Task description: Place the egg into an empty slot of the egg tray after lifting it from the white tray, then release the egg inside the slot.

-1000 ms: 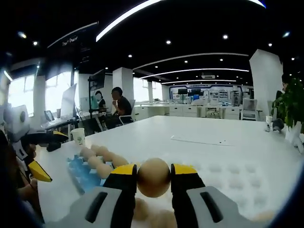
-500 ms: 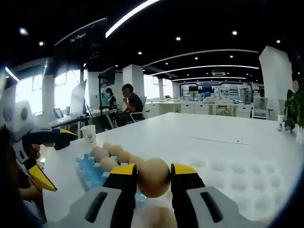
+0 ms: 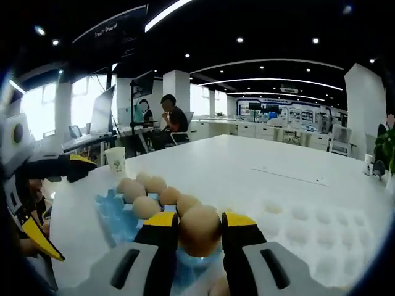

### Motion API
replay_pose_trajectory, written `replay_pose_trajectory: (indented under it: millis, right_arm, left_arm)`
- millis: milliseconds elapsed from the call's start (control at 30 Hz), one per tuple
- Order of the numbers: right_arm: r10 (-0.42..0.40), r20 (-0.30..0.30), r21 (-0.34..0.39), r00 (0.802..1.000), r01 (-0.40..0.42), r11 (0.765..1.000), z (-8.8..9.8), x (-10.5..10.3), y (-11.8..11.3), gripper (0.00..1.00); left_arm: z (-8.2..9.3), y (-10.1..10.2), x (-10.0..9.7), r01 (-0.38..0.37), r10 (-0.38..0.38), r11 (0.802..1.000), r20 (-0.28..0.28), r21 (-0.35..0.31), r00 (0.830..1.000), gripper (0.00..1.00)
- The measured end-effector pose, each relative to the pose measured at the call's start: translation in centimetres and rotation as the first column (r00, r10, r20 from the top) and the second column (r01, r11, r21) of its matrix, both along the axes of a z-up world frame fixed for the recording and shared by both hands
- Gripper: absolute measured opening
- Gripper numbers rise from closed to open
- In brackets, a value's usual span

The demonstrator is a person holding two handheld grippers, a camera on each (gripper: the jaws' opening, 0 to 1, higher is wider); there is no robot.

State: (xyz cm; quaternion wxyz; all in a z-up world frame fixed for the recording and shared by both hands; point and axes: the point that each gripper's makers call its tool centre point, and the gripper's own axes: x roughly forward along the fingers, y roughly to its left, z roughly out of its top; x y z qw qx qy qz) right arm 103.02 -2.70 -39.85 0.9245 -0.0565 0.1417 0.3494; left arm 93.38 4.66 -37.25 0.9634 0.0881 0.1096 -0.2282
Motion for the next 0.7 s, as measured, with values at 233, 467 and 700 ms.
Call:
replay_pose_trajectory:
  millis: [233, 467, 700]
  right_arm:
    - [-0.061, -0.069, -0.041, 0.996, 0.058, 0.997, -1.3, 0.5, -0.6, 0.29]
    - [-0.059, -0.105, -0.077, 0.993, 0.051, 0.996, -1.9, 0.1, 0.0, 0.29]
    - [-0.070, -0.134, -0.114, 0.988, 0.054, 0.992, -2.3, 0.1, -0.3, 0.27]
  left_arm:
    - [0.0, 0.2, 0.0, -0.004, 0.004, 1.000, 0.000, -0.002, 1.000, 0.95]
    - [-0.1, 0.0, 0.0, 0.006, -0.006, 1.000, -0.003, -0.007, 1.000, 0.95]
    - [0.5, -0.3, -0.2, 0.015, -0.015, 1.000, 0.017, -0.015, 1.000, 0.95]
